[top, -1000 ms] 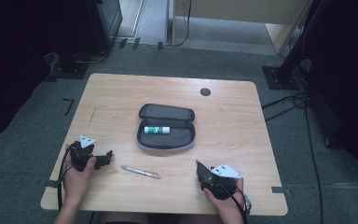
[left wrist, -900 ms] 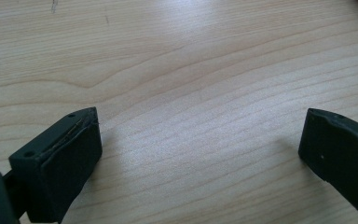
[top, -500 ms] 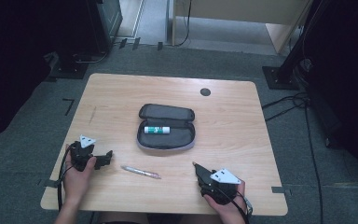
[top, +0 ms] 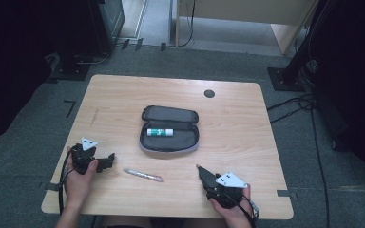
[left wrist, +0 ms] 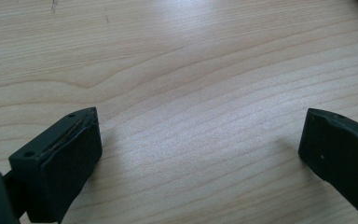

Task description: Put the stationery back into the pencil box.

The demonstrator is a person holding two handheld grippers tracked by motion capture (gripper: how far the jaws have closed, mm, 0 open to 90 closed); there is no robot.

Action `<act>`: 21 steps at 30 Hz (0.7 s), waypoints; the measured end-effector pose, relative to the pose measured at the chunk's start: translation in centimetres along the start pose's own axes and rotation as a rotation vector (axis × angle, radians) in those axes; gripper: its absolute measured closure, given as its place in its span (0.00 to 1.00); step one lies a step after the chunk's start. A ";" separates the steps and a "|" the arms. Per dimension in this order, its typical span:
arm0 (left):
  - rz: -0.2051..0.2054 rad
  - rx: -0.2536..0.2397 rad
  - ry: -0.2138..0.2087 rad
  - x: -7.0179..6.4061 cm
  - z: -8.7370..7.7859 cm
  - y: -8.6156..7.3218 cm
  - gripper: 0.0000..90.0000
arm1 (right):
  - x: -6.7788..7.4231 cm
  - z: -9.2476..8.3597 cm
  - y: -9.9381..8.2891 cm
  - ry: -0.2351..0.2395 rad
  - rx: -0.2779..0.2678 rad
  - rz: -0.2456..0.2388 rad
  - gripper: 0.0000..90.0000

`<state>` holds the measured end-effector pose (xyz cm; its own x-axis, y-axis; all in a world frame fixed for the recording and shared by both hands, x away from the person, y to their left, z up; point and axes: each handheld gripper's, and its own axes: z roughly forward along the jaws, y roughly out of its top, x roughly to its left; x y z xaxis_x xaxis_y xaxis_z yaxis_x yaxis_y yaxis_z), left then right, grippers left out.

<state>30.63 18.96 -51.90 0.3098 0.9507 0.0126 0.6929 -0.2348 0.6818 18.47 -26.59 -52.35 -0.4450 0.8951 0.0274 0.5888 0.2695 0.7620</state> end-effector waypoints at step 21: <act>0.000 0.000 0.000 0.0 0.0 0.0 0.00 | 0.2 -0.9 3.4 0.057 -0.070 0.018 0.46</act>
<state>30.63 18.96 -51.90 0.3103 0.9506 0.0125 0.6928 -0.2351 0.6817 19.73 -25.81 -49.20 -0.4735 0.8775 0.0768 0.5496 0.2261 0.8042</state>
